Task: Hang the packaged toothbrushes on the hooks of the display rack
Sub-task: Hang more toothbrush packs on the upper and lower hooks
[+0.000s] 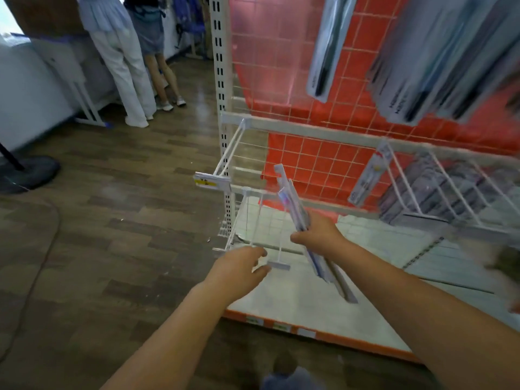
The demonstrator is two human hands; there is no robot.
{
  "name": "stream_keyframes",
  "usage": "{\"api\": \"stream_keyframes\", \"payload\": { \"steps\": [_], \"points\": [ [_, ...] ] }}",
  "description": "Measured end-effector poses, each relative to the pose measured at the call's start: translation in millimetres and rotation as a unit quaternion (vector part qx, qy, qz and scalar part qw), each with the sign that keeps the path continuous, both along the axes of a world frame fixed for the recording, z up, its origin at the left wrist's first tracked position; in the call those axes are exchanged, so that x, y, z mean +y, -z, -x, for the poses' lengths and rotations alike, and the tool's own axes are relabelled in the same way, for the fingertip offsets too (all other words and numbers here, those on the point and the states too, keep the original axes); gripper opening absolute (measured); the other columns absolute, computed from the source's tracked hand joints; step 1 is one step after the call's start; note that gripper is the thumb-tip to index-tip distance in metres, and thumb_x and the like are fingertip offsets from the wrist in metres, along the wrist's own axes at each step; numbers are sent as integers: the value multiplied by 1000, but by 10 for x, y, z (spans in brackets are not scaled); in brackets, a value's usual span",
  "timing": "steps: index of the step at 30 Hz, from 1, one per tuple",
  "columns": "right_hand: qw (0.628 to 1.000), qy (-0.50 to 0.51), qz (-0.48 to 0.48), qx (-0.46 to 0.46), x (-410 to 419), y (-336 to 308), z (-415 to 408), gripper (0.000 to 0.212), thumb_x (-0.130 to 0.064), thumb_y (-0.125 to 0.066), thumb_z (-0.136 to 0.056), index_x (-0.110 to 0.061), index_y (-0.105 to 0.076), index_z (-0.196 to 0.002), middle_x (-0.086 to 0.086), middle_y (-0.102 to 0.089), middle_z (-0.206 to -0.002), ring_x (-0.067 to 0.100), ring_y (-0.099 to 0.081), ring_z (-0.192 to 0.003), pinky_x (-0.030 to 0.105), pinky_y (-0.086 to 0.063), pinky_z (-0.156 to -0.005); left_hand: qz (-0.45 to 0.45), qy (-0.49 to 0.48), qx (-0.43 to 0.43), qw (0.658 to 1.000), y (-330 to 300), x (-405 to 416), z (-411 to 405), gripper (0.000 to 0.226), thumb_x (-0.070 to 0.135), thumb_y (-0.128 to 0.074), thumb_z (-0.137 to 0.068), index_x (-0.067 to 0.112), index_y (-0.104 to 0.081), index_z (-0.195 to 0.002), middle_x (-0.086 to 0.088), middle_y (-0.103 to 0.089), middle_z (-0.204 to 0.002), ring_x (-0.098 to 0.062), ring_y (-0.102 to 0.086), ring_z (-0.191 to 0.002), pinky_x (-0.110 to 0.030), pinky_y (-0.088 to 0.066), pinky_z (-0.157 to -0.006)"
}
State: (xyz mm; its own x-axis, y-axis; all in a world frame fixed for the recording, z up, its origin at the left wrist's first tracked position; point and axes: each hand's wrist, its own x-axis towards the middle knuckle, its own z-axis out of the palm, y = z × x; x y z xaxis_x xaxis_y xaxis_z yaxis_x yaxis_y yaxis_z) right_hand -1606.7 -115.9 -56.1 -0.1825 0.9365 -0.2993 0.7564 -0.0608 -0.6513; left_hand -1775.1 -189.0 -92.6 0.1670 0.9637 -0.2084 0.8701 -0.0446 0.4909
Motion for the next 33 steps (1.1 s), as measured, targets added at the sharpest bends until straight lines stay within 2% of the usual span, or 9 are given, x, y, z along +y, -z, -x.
{"api": "stream_keyframes", "payload": {
  "steps": [5,9,15,18,23,25,28,30,33],
  "points": [
    [995,24,-3,95,-272,-414,-268,21,-12,-66,-79,-18,-50,-92,2,-53,-79,9,-50,-66,19,-39,-54,36,10,-70,997,-425,-28,-385,67,53,-60,-82,29,-34,-139,4,-54,-121,-12,-54,-103,-31,-48,-91],
    [987,11,-9,163,-381,-689,-522,31,-13,-68,-79,-21,-52,-105,7,-61,-97,19,-61,-88,22,-49,-68,2,10,-93,996,-751,-21,-701,80,53,-66,-77,34,-25,-142,5,-51,-113,-14,-54,-102,-32,-53,-85],
    [975,8,-26,220,-521,-1039,-1045,36,-15,-72,-78,-22,-55,-109,-2,-64,-94,17,-62,-91,23,-50,-73,-43,-9,-202,978,-985,-143,-1296,67,34,-77,-72,33,-38,-127,8,-58,-104,-10,-59,-94,-36,-55,-83],
    [967,19,-42,252,-589,-1124,-1296,44,-17,-77,-74,-21,-58,-113,2,-67,-101,19,-64,-95,31,-53,-82,-59,-36,-278,958,-1055,-214,-1582,65,19,-77,-73,32,-39,-124,7,-60,-96,-11,-64,-85,-31,-57,-75],
    [946,28,-60,318,-665,-1233,-1723,38,-8,-78,-71,-20,-63,-104,3,-70,-97,20,-67,-93,38,-55,-85,-94,-74,-304,945,-1104,-295,-1913,60,21,-77,-74,43,-38,-115,3,-63,-98,-14,-65,-82,-34,-57,-76],
    [942,46,-64,326,-695,-1285,-1865,32,0,-76,-72,-16,-62,-96,9,-70,-94,24,-67,-89,38,-56,-82,-99,-101,-324,935,-1118,-315,-2004,62,20,-78,-73,38,-41,-119,1,-65,-102,-16,-66,-87,-40,-56,-81],
    [934,42,-68,348,-767,-1353,-2054,28,10,-70,-73,-15,-60,-81,14,-69,-83,22,-70,-71,29,-58,-63,-103,-127,-332,929,-1152,-355,-2111,73,20,-78,-73,26,-37,-133,0,-64,-113,-16,-65,-98,-43,-53,-89],
    [929,37,-66,362,-810,-1382,-2180,24,10,-68,-75,-10,-61,-86,9,-69,-75,15,-70,-62,21,-54,-53,-109,-132,-330,929,-1191,-392,-2188,74,19,-78,-73,26,-35,-133,-2,-63,-116,-17,-64,-100,-43,-53,-91],
    [926,32,-68,369,-847,-1396,-2354,27,7,-70,-75,-5,-61,-97,7,-71,-76,17,-71,-66,24,-56,-60,-128,-119,-321,931,-1283,-477,-2319,71,18,-76,-75,27,-35,-132,2,-61,-115,-15,-62,-102,-36,-53,-89]
  ]
}}
